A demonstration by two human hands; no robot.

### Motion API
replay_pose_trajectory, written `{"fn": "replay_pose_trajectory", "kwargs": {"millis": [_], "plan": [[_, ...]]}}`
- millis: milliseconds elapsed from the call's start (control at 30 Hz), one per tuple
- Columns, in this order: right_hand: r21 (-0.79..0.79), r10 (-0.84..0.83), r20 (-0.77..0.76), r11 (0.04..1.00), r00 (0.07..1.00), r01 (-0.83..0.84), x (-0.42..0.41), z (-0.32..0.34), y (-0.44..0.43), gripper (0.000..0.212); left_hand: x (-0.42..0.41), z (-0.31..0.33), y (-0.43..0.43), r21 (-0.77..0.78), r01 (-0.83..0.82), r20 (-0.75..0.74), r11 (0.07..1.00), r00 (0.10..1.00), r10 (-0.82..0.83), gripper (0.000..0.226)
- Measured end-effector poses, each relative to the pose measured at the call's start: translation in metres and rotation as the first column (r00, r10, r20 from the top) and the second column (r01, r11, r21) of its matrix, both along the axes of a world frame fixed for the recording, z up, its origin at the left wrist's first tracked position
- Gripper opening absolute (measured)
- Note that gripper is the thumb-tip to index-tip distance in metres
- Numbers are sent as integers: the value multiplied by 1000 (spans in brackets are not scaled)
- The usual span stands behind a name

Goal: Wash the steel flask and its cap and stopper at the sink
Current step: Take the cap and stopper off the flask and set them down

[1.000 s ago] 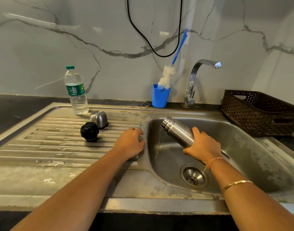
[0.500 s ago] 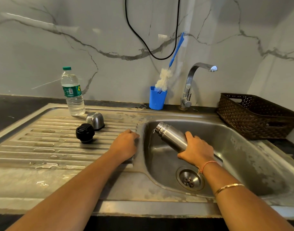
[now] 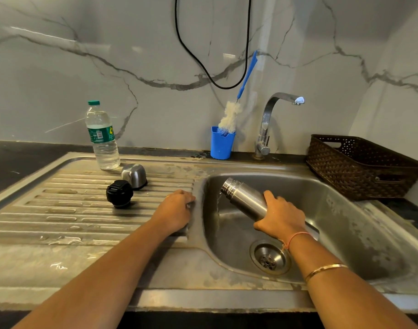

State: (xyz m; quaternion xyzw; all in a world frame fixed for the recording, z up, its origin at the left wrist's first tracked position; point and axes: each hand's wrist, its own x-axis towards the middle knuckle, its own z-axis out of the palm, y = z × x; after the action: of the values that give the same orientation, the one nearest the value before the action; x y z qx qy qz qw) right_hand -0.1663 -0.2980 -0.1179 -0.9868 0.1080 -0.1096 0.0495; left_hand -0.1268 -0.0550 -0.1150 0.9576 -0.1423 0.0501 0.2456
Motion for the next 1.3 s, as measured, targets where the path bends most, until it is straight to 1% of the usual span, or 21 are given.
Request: {"fn": "replay_pose_trajectory", "kwargs": {"millis": [600, 1033, 1300], "plan": [[-44, 5, 15, 999, 1000, -4, -3, 0, 2, 58, 2, -3, 1, -48, -6, 4, 999, 1000, 6, 45], [-52, 0, 16, 999, 1000, 1, -4, -1, 2, 58, 4, -6, 2, -8, 18, 23, 1000, 1000, -18, 46], [-45, -5, 12, 999, 1000, 6, -3, 0, 3, 59, 8, -9, 3, -17, 45, 29, 999, 999, -45, 47]]}}
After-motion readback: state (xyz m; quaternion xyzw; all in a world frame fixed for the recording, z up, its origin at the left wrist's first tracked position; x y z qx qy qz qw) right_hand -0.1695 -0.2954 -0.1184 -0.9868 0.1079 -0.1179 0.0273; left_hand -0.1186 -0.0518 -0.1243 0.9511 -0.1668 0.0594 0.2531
